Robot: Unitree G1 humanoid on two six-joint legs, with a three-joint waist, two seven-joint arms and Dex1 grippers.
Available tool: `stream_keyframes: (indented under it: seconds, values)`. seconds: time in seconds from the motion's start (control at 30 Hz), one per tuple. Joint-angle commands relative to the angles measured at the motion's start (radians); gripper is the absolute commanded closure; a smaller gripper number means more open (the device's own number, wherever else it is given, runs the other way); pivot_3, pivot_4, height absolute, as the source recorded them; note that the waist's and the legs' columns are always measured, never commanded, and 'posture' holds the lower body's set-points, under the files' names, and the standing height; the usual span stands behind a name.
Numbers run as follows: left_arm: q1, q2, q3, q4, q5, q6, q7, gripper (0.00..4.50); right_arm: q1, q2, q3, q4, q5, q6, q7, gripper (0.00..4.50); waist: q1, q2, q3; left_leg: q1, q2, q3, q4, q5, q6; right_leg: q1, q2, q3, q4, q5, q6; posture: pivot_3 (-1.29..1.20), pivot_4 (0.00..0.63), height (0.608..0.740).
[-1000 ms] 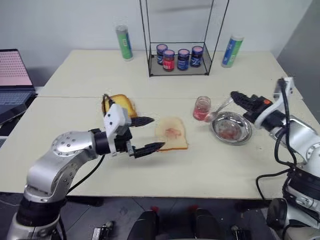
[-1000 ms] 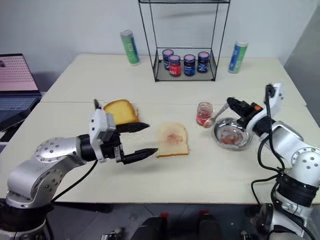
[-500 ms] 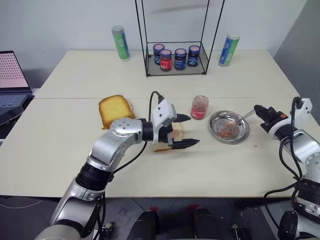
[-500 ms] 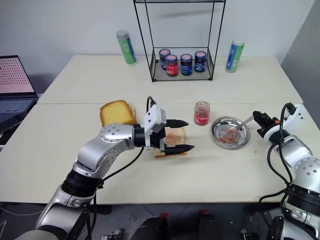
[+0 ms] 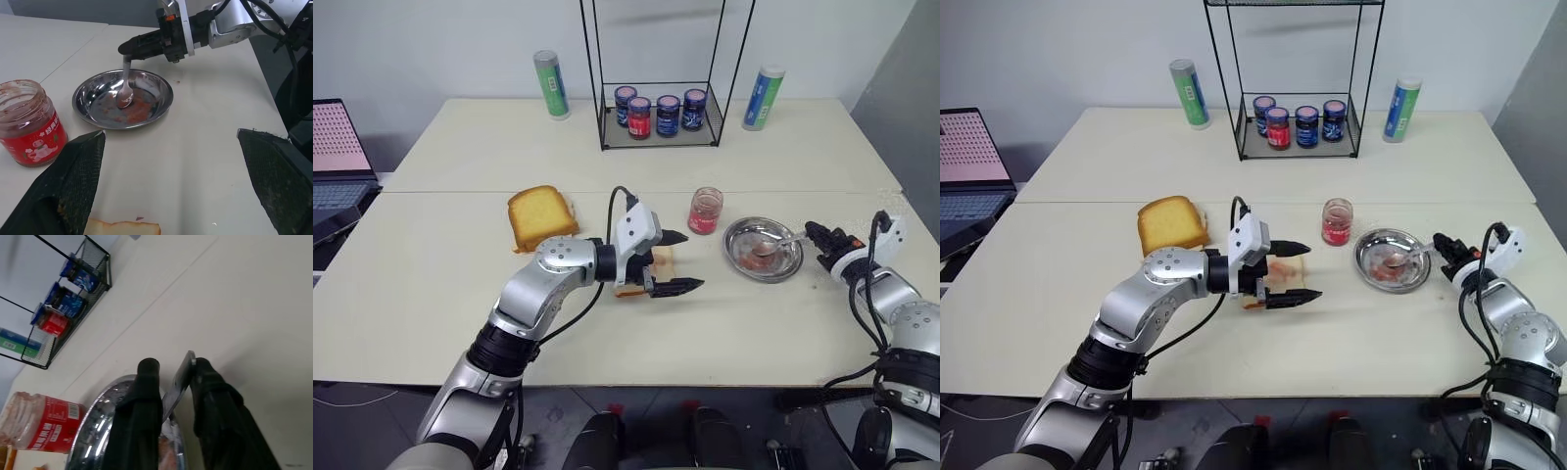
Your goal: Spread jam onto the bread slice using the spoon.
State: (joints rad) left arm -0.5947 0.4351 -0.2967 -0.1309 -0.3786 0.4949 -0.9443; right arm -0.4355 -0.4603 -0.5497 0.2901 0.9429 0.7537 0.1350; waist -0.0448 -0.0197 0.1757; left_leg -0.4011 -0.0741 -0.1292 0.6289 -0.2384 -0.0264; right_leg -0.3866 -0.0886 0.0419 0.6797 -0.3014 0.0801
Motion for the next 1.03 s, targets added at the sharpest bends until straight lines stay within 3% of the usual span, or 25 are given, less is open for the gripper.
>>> stream_keyframes:
  seconds: [0.03, 0.3, 0.43, 0.57, 0.8, 0.9, 1.03]
  values:
    - [-0.008, -0.003, 0.028, -0.03, 0.0, -0.005, 0.005, 0.0, -0.032, -0.015, -0.025, -0.001, -0.014, -0.025, 0.02, 2.52, -0.001, 0.0, 0.0, 0.0, 0.0, 0.0, 0.0, 0.0, 0.0, 0.0, 0.0, 0.0, 0.0, 0.0, 0.0, 0.0, 0.15, 0.74]
    - [0.001, 0.003, 0.039, -0.039, 0.0, -0.002, 0.017, 0.0, -0.05, -0.058, -0.044, 0.025, -0.069, -0.048, 0.012, 0.93, 0.0, 0.0, 0.0, 0.0, 0.0, 0.0, 0.0, 0.0, 0.0, 0.0, 0.0, 0.0, 0.0, 0.0, 0.0, 0.0, 0.15, 0.74]
    - [0.016, 0.042, 0.072, -0.052, 0.011, 0.021, 0.044, 0.0, -0.039, -0.162, 0.019, -0.009, -0.176, -0.072, 0.067, 0.05, 0.0, 0.0, 0.0, 0.0, -0.001, 0.0, 0.0, 0.0, 0.0, 0.0, 0.0, 0.0, 0.0, 0.0, 0.0, 0.0, 0.15, 0.74]
    - [0.043, 0.121, 0.14, -0.063, -0.011, 0.071, 0.043, 0.0, -0.016, -0.25, 0.096, -0.15, -0.174, -0.003, 0.206, 0.01, -0.011, 0.001, 0.0, 0.0, 0.0, 0.0, 0.0, 0.0, 0.0, 0.0, 0.0, 0.0, 0.001, 0.0, 0.0, 0.0, 0.15, 0.74]
    - [0.16, 0.35, 0.37, -0.054, -0.083, 0.163, -0.014, 0.0, 0.205, -0.483, 0.264, -0.638, -0.04, 0.175, 0.596, 0.01, -0.006, 0.0, 0.001, -0.001, 0.002, -0.002, 0.0, 0.0, 0.001, 0.0, 0.001, -0.002, -0.001, 0.0, 0.0, 0.0, 0.15, 0.74]
    - [0.208, 0.414, 0.424, -0.038, -0.101, 0.179, -0.045, 0.0, 0.277, -0.526, 0.294, -0.733, -0.059, 0.179, 0.633, 0.01, 0.006, -0.001, 0.001, -0.001, 0.001, -0.002, 0.001, 0.0, 0.001, 0.001, 0.0, -0.003, -0.002, 0.0, 0.0, 0.0, 0.15, 0.74]
    - [0.256, 0.445, 0.439, -0.055, -0.106, 0.165, -0.066, 0.0, 0.274, -0.489, 0.29, -0.756, -0.039, 0.196, 0.593, 0.01, 0.017, -0.001, 0.001, 0.0, 0.0, -0.002, 0.001, 0.0, 0.001, 0.002, -0.001, -0.003, -0.002, 0.0, 0.001, 0.0, 0.15, 0.74]
